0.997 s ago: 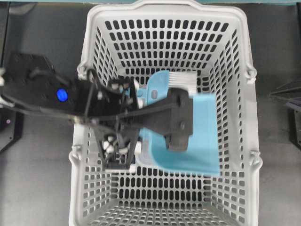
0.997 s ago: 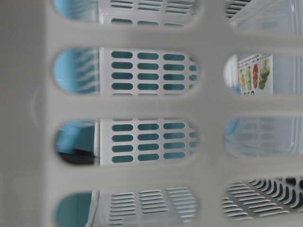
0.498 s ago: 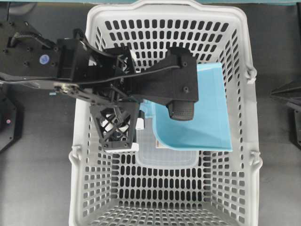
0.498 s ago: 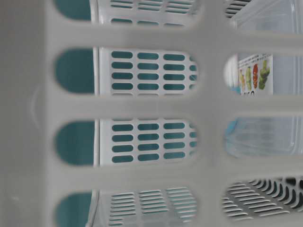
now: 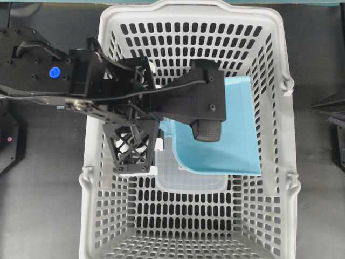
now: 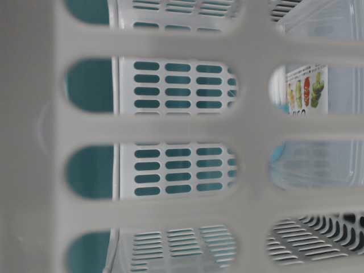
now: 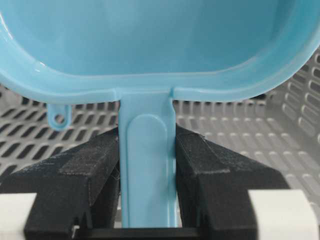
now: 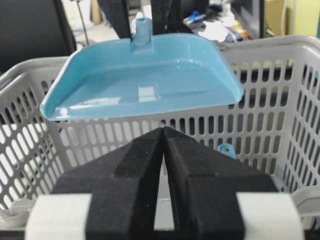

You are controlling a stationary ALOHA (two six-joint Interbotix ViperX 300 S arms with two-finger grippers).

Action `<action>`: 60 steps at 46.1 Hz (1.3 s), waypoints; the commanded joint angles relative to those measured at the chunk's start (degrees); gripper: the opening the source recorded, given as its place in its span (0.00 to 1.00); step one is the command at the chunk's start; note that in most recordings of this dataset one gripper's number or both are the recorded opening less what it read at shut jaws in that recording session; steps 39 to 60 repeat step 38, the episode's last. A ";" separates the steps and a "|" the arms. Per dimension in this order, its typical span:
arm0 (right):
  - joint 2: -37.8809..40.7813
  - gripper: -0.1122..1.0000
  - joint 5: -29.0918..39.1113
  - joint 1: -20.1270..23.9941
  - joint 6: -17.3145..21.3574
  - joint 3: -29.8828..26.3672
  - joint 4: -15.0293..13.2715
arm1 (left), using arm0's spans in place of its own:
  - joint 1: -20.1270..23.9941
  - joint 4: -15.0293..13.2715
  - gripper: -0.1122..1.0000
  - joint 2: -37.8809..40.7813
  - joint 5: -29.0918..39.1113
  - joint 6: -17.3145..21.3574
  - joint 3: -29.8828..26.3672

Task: Pick up the dustpan from the shopping basket with the left arm.
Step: 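Lift the dustpan upward out of the basket with the left gripper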

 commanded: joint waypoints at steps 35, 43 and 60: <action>0.18 0.10 -0.26 0.09 0.18 -0.44 0.18 | -2.37 0.18 0.35 -1.67 -0.53 0.09 0.62; 0.18 0.10 -0.26 0.09 0.18 -0.44 0.18 | -2.46 0.18 0.35 -1.67 -0.53 0.09 0.79; 0.18 0.10 -0.26 0.09 0.18 -0.44 0.18 | -2.46 0.18 0.35 -1.67 -0.53 0.09 0.79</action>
